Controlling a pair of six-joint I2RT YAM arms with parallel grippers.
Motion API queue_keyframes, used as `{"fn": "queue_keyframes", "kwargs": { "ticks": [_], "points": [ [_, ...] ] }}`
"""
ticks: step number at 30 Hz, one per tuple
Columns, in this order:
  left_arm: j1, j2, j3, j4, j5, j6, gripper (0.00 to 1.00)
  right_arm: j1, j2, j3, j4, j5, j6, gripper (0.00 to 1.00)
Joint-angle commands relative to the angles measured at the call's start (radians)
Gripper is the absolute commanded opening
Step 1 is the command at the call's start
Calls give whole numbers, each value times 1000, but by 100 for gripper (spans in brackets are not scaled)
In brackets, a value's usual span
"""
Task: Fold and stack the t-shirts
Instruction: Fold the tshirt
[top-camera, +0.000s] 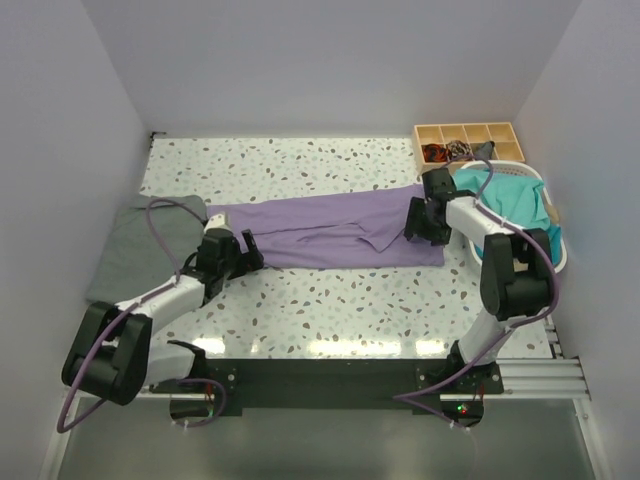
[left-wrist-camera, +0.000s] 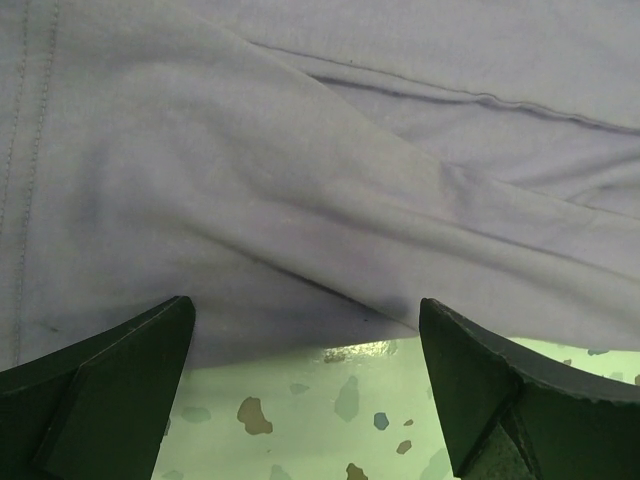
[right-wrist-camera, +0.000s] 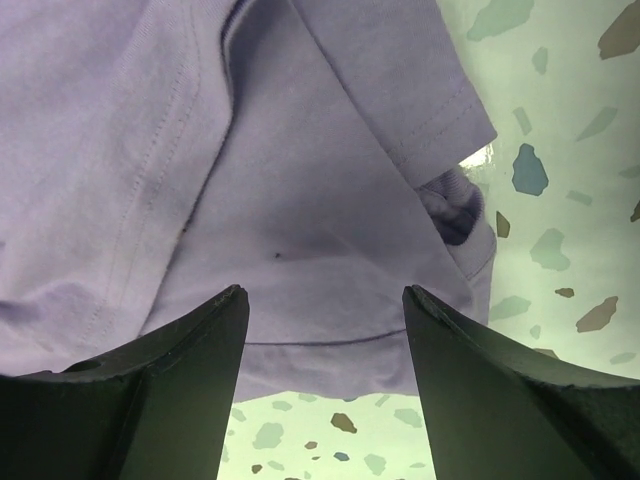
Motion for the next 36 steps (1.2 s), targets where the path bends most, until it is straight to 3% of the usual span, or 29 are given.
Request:
{"fn": "queue_keyframes", "kwargs": {
  "ticks": [1,13,24,31,36],
  "points": [
    [1,26,12,17,-30,-3,100,4,30,-1,-31,25,11,67],
    [1,14,22,-244,-4,41,100,-8,112,68,-140,249,24,70],
    [-13,-12,-63,-206,182,3,100,-22,188,174,-119,271,-21,71],
    [-53,-5,-62,-207,193,-2,100,-27,167,214,-94,256,-59,72],
    [-88,-119,-22,-229,132,26,100,-25,31,157,-13,86,-65,72]
  ]
}}
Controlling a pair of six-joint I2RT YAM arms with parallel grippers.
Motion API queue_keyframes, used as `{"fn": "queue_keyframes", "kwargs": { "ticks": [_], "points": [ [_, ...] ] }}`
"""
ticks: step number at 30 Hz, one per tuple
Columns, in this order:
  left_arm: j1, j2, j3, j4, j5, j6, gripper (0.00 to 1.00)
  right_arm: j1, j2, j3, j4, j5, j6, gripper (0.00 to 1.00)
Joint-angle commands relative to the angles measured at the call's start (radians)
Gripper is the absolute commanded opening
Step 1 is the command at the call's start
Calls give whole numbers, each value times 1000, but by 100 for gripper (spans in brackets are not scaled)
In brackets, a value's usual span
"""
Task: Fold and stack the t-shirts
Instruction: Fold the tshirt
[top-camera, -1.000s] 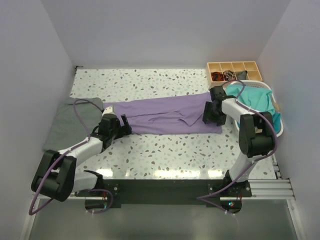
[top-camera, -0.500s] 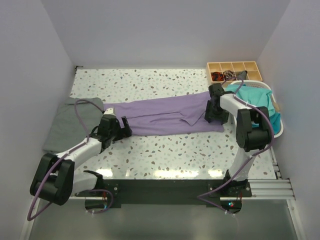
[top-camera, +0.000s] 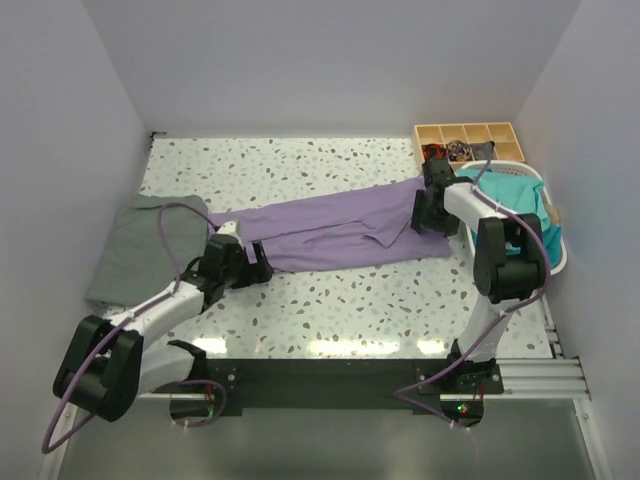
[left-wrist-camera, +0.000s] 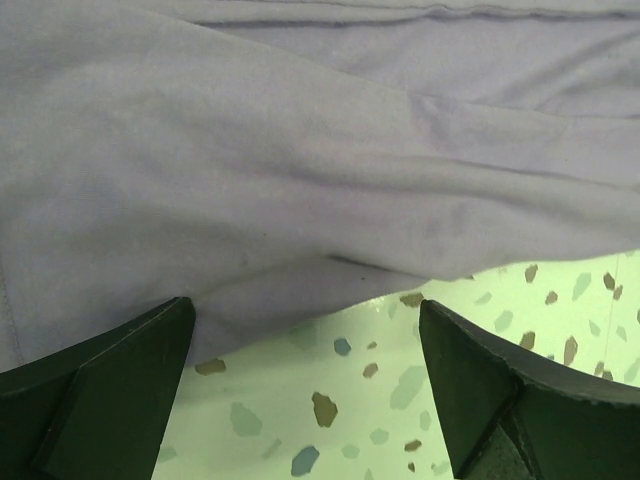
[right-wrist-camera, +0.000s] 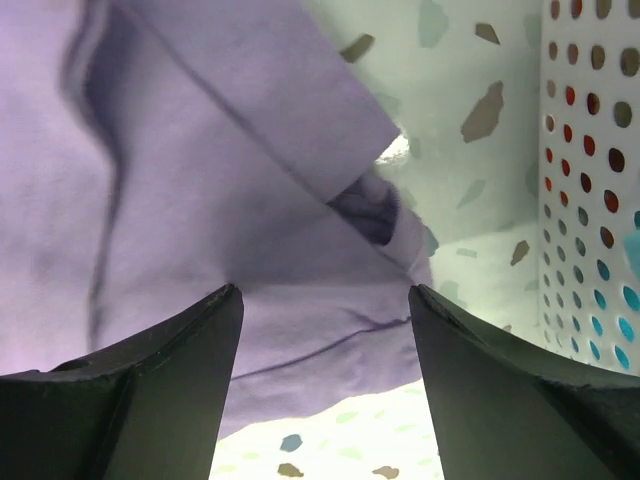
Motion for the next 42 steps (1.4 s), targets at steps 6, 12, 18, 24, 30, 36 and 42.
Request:
{"fn": "queue_keyframes", "kwargs": {
  "ticks": [6,12,18,24,30,36,42],
  "points": [
    [-35,-101,152,-147,-118,45,100,-1,-214,-33,106,-211,11,73],
    [-35,92,379,-132,-207,97,100,-1,-130,10,99,-282,46,73],
    [-33,285,493,-3,-197,165,100,4,-67,30,142,-305,74,73],
    [-33,414,489,94,-174,157,100,16,51,102,103,-302,64,73],
    [-35,520,432,54,-140,99,100,60,241,270,-30,-251,35,73],
    [-70,538,305,54,-65,19,100,140,463,546,-162,-222,8,73],
    [-213,496,188,40,4,-108,100,205,649,878,-288,-234,-41,73]
  ]
}}
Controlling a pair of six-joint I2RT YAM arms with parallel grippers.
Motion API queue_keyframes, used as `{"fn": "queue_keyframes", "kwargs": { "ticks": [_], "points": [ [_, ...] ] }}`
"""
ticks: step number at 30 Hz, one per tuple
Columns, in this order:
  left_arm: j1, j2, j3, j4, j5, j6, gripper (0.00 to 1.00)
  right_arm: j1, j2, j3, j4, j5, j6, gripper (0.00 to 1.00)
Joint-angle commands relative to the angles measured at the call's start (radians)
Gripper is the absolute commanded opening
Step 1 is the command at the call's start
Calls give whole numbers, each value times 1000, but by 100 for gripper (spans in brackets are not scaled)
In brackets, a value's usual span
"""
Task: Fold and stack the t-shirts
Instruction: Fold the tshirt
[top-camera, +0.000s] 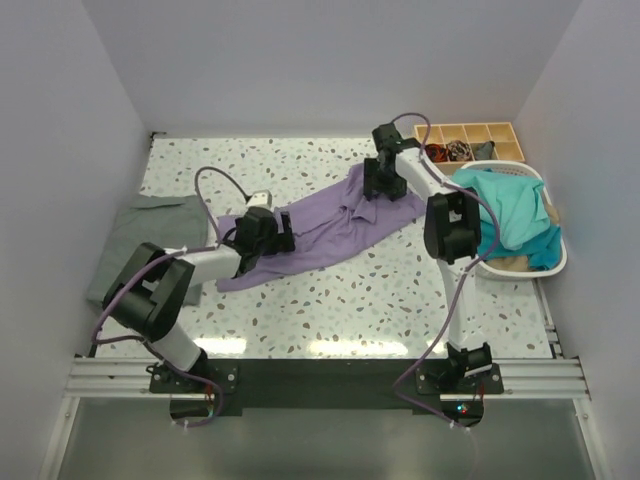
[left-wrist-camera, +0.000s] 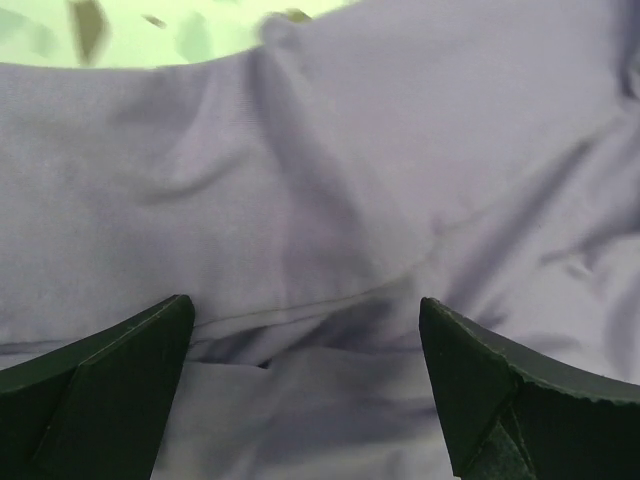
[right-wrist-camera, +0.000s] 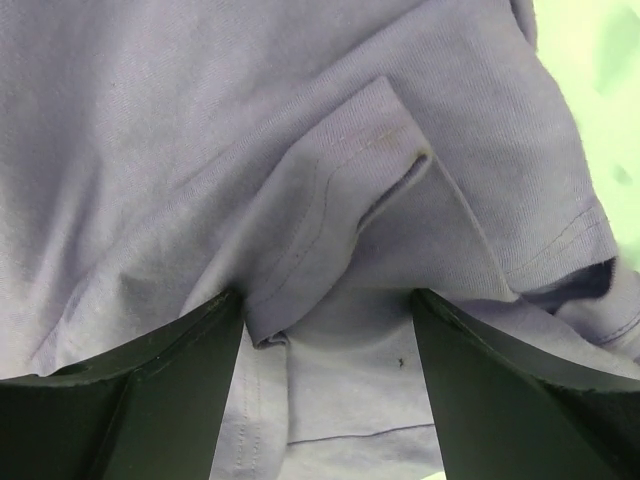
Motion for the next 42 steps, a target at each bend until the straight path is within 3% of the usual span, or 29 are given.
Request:
{"fn": "queue_keyframes", "kwargs": {
  "ticks": [1,5,13,17,20,23,24,26,29,34,42],
  "points": [
    [-145,21,-135,-161,169,-188,100,62,202,207,-122,-39,-41,73],
    [-311,-27,-161,-252,194,-272,100,68,273,328,-143,-68,-77,74],
    [-486,-191,-302,-306,307,-426,100,69,388,509,-150,-241,-130,79],
    [-615,-280,-328,-346,323,-479,100,68,397,512,-85,-449,-166,80],
    [-646,-342,-291,-403,263,-473,100,69,321,454,-33,-450,-189,80],
    [-643,-402,-212,-498,122,-437,100,65,137,275,91,-407,-207,80],
    [-638,-406,-178,-533,6,-420,100,62,91,244,106,-380,-209,80],
    [-611,-386,-54,-639,-102,-374,100,57,3,198,113,-355,-219,80],
    [-548,-343,69,-643,-223,-285,100,56,-72,141,99,-298,-224,80],
    [-449,-252,131,-517,-198,-196,100,59,-161,-47,151,-228,-213,80],
    [-446,-85,132,-276,-41,-90,100,57,-200,-229,209,-146,-181,80]
  ]
}}
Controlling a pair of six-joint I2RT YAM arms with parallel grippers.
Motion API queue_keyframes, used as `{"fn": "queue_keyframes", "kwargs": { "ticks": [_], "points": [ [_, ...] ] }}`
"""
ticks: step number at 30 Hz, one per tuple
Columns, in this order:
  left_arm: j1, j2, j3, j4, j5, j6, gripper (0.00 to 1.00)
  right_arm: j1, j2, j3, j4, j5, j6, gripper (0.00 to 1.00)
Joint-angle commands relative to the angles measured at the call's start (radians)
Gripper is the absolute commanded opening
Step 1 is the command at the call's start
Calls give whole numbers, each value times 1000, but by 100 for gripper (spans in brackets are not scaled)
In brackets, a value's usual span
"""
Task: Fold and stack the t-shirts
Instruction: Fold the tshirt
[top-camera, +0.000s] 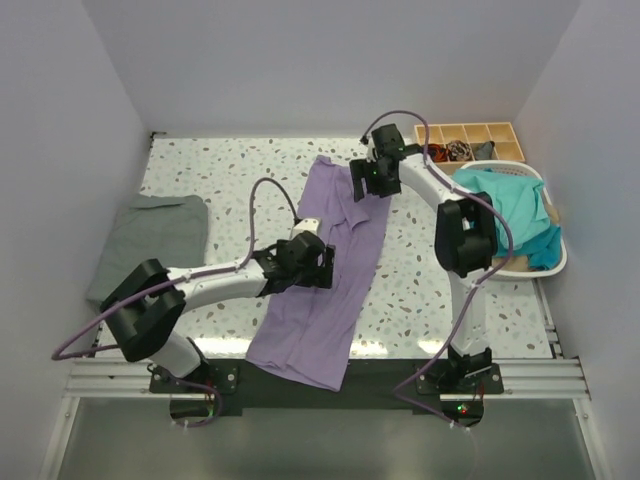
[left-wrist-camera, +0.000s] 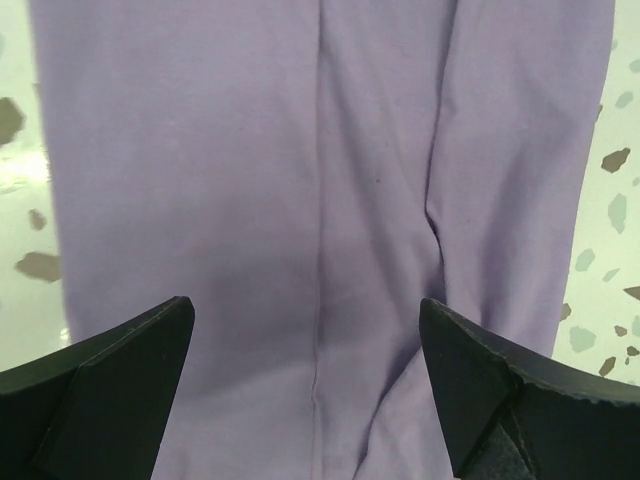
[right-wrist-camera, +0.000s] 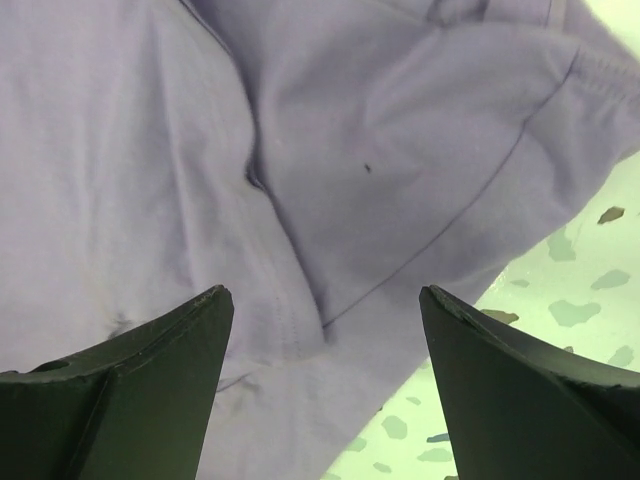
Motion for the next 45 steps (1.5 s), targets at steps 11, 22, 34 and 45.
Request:
{"fn": "queue_keyframes", "kwargs": {
  "ticks": [11,22,34,45],
  "points": [
    [-10,127,-104,132,213,-29,100,5,331,282,-149,30,15,80],
    [-102,106,-167,253,440,-134,100,13,570,656,-189,-125,2,82],
    [24,-96,42,-134,-90,27,100,-42,154,393,-26,-102,-22,82],
    [314,85,341,203,181,308,100,-14,-351,-277,110,-144,88,82]
  ]
}}
